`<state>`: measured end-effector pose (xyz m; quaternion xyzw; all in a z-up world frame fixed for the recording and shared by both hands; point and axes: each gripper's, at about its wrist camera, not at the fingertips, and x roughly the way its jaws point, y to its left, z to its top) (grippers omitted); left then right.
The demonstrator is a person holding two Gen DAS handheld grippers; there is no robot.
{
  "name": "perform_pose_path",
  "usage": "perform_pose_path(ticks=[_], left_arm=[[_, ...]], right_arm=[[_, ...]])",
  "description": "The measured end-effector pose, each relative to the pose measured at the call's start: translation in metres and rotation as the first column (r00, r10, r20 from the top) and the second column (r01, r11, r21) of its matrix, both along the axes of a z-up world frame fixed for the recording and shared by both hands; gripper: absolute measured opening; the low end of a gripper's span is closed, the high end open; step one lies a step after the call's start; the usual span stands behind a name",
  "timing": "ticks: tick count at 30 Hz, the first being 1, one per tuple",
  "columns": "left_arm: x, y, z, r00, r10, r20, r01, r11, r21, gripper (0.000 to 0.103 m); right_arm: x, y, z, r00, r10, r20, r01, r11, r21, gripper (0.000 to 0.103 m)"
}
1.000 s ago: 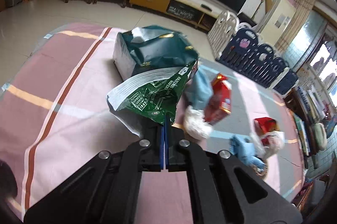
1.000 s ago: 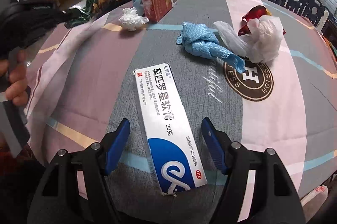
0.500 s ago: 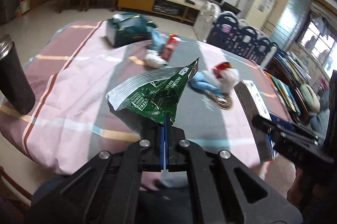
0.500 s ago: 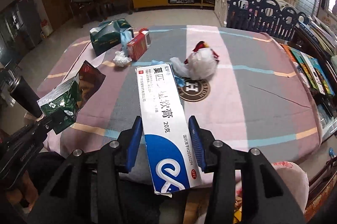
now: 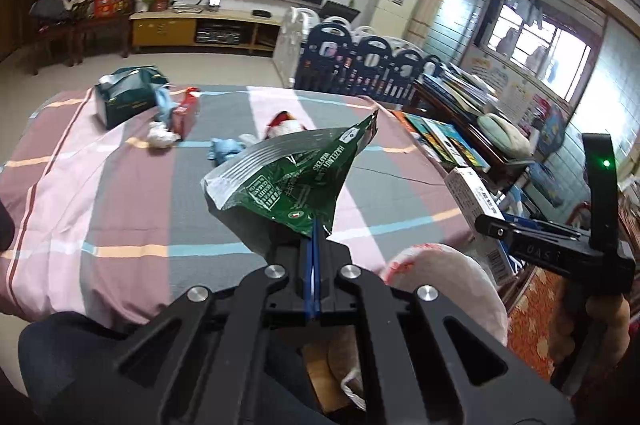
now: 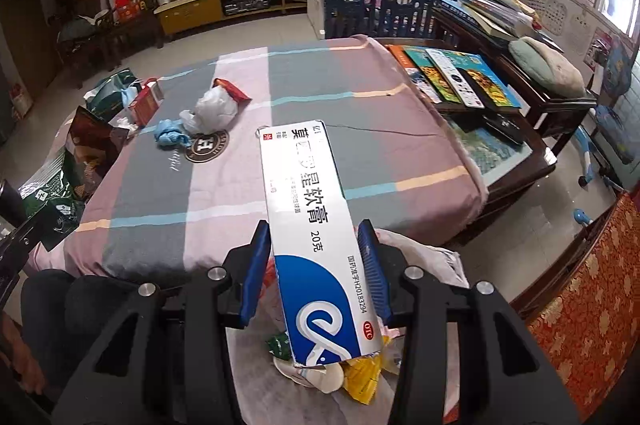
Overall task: Collect trash
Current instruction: 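Carry the box and green packet over the wastebasket and open both tools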
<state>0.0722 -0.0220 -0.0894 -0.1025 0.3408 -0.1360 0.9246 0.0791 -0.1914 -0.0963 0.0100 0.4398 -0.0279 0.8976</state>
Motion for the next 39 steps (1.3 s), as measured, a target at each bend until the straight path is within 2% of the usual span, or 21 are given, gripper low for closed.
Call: perform_pose_path(ticks=[6, 10, 13, 16, 17, 18, 19, 21, 24, 26, 29, 34, 39], left_arm=[[-0.005, -0.042, -0.01, 0.99, -0.135, -0.051, 0.135, 0.991, 0.003, 0.001], [-0.002, -0.074, -0.024, 0.95, -0.291, -0.116, 0.285, 0.956, -0.062, 0.001], [0.001, -0.107, -0.041, 0.913, -0.365, -0.181, 0.366, 0.93, -0.034, 0.001], [0.004, -0.127, -0.059, 0.874, -0.415, -0.252, 0.416, 0.908, -0.051, 0.002], [0.003, -0.132, -0.065, 0.86, -0.432, -0.273, 0.433, 0.899, -0.06, 0.004], [0.003, -0.138, -0.07, 0.846, -0.448, -0.288, 0.449, 0.891, -0.066, 0.016], [0.002, -0.141, -0.074, 0.838, -0.457, -0.3, 0.459, 0.886, -0.067, 0.041], [0.0, -0.142, -0.077, 0.846, -0.434, -0.31, 0.436, 0.898, -0.066, 0.07], [-0.001, -0.131, -0.074, 0.866, -0.398, -0.303, 0.394, 0.916, -0.075, 0.077], [0.0, -0.118, -0.068, 0.906, -0.322, -0.276, 0.328, 0.944, -0.026, 0.081], [0.002, -0.101, -0.06, 0.938, -0.244, -0.246, 0.254, 0.967, 0.009, 0.084], [0.001, -0.075, -0.048, 0.966, -0.136, -0.22, 0.144, 0.989, 0.022, 0.086], [-0.005, -0.041, -0.024, 0.99, -0.017, -0.141, 0.033, 0.993, 0.111, 0.089]], right_arm=[[-0.028, -0.03, -0.002, 0.999, -0.042, 0.012, 0.042, 0.999, -0.015, 0.045], [-0.041, -0.054, -0.006, 0.997, -0.078, 0.021, 0.077, 0.997, 0.024, 0.045], [-0.048, -0.071, -0.007, 0.994, -0.105, 0.024, 0.103, 0.993, 0.059, 0.045], [-0.056, -0.085, -0.009, 0.992, -0.123, 0.023, 0.121, 0.99, 0.075, 0.045], [-0.057, -0.088, -0.011, 0.992, -0.127, 0.018, 0.125, 0.989, 0.081, 0.045], [-0.058, -0.091, -0.013, 0.992, -0.13, 0.011, 0.128, 0.988, 0.09, 0.045], [-0.058, -0.092, -0.015, 0.992, -0.13, 0.001, 0.129, 0.986, 0.101, 0.045], [-0.058, -0.093, -0.022, 0.991, -0.13, -0.022, 0.132, 0.984, 0.12, 0.046], [-0.056, -0.091, -0.033, 0.989, -0.128, -0.078, 0.138, 0.979, 0.147, 0.048], [-0.054, -0.087, -0.038, 0.988, -0.117, -0.101, 0.133, 0.977, 0.17, 0.058], [-0.053, -0.082, -0.033, 0.988, -0.125, -0.088, 0.139, 0.974, 0.179, 0.073], [-0.049, -0.074, -0.023, 0.99, -0.126, -0.069, 0.137, 0.973, 0.188, 0.075], [-0.044, -0.055, -0.021, 0.992, -0.101, -0.069, 0.112, 0.975, 0.19, 0.075]])
